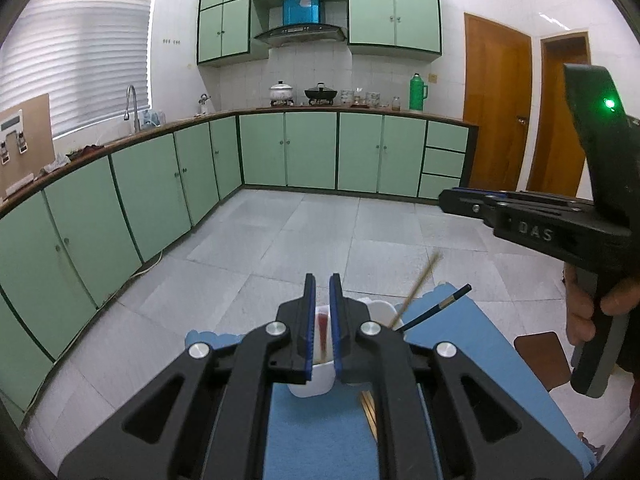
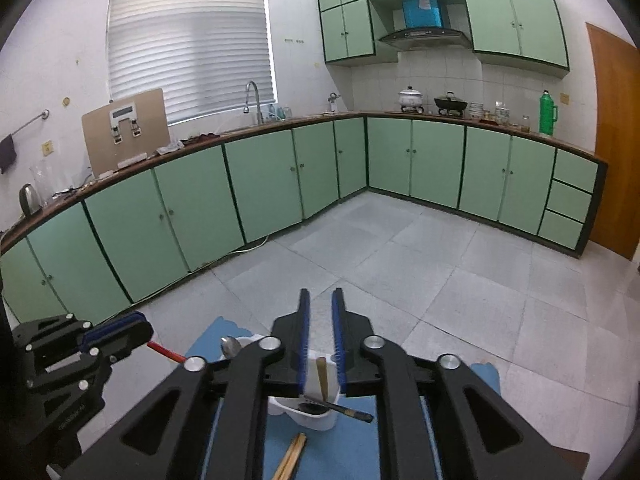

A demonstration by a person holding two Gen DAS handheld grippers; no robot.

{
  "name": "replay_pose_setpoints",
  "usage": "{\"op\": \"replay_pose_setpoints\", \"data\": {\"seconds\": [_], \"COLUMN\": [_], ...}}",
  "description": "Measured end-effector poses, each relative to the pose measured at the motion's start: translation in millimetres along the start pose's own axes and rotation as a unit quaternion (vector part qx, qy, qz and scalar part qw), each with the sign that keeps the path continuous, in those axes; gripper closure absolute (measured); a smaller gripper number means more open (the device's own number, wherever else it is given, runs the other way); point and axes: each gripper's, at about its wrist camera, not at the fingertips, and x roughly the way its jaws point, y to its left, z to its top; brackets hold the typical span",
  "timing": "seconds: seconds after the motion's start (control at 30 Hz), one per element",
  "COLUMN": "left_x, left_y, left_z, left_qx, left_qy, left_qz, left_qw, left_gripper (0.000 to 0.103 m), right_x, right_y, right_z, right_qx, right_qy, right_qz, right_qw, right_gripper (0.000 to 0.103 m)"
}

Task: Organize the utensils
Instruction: 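Move both open grippers back over the remaining chopsticks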

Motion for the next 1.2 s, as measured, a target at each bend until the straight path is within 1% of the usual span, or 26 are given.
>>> {"op": "replay_pose_setpoints", "data": {"seconds": [0.03, 0.07, 0.1, 0.17, 0.2, 0.23, 0.27, 0.3, 0.37, 0.43, 0.47, 0.57, 0.6, 0.67, 0.7, 0.77, 0.93, 1.07, 1.2], "left_x": [-0.6, -2.3, -4.4, -16.1, -21.0, -27.4, -36.2, -42.9, -57.3, -68.7, -73.9, -81.2, -83.2, -83.6, -82.4, -78.2, -66.2, -52.5, -42.6], "left_y": [2.8, 0.8, 2.4, 1.8, 1.1, 0.2, -0.8, -2.8, -5.1, -8.9, -9.1, -8.8, -9.3, -11.3, -11.4, -14.3, -16.0, -15.2, -15.3], "left_z": [0.9, 1.0, 4.5, 4.0, 3.2, 2.1, -0.1, -2.8, -11.8, -23.5, -32.8, -57.1, -68.1, -88.4, -94.2, -114.2, -158.3, -194.4, -225.2], "left_qx": [-0.001, -0.002, -0.003, -0.004, -0.004, -0.004, -0.003, -0.003, -0.005, -0.011, -0.019, -0.035, -0.039, -0.044, -0.046, -0.046, -0.042, -0.037, -0.028], "left_qy": [-0.001, -0.004, -0.008, -0.020, -0.025, -0.030, -0.038, -0.043, -0.055, -0.060, -0.060, -0.055, -0.053, -0.048, -0.044, -0.027, 0.020, 0.065, 0.102], "left_qz": [0.000, 0.001, 0.002, 0.004, 0.005, 0.007, 0.009, 0.010, 0.012, 0.013, 0.011, 0.008, 0.010, 0.017, 0.017, 0.018, 0.023, 0.031, 0.039], "left_qw": [1.0000, 1.0000, 1.0000, 0.9998, 0.9997, 0.9995, 0.9992, 0.9990, 0.9984, 0.9980, 0.9980, 0.9978, 0.9978, 0.9977, 0.9978, 0.9984, 0.9987, 0.9967, 0.9937], "left_gripper": [0.092, 0.086, 0.083, 0.072, 0.069, 0.063, 0.059, 0.058, 0.048, 0.044, 0.041, 0.036, 0.034, 0.026, 0.025, 0.020, 0.019, 0.019, 0.019], "right_x": [-2.7, -7.6, -11.4, -24.3, -28.9, -36.9, -44.1, -50.6, -69.2, -84.3, -90.0, -106.7, -111.5, -117.9, -119.2, -120.6, -111.4, -99.2, -87.1], "right_y": [-1.0, -3.5, -4.1, -9.8, -11.4, -13.8, -15.2, -16.7, -19.6, -22.8, -22.9, -22.2, -21.9, -20.3, -18.8, -14.8, -2.5, 7.8, 18.0], "right_z": [-0.1, -0.3, -0.2, -1.1, -2.0, -4.6, -7.8, -11.5, -25.5, -42.0, -50.1, -81.0, -92.3, -110.9, -118.4, -139.1, -181.6, -219.4, -254.6], "right_qx": [0.002, 0.006, 0.008, 0.016, 0.018, 0.019, 0.018, 0.018, 0.024, 0.033, 0.036, 0.044, 0.049, 0.055, 0.057, 0.065, 0.072, 0.081, 0.083], "right_qy": [-0.003, -0.008, -0.012, -0.022, -0.026, -0.032, -0.037, -0.042, -0.056, -0.067, -0.069, -0.070, -0.070, -0.068, -0.065, -0.054, -0.014, 0.023, 0.060], "right_qz": [-0.001, -0.003, -0.005, -0.010, -0.013, -0.018, -0.022, -0.027, -0.040, -0.050, -0.054, -0.068, -0.072, -0.072, -0.072, -0.076, -0.076, -0.072, -0.070], "right_qw": [1.000, 1.000, 1.000, 1.000, 0.999, 0.999, 0.999, 0.999, 0.997, 0.996, 0.995, 0.994, 0.994, 0.994, 0.994, 0.994, 0.994, 0.994, 0.992], "right_gripper": [0.085, 0.081, 0.079, 0.072, 0.070, 0.063, 0.055, 0.051, 0.031, 0.021, 0.017, 0.009, 0.007, 0.006, 0.006, 0.006, 0.006, 0.006, 0.006]}}
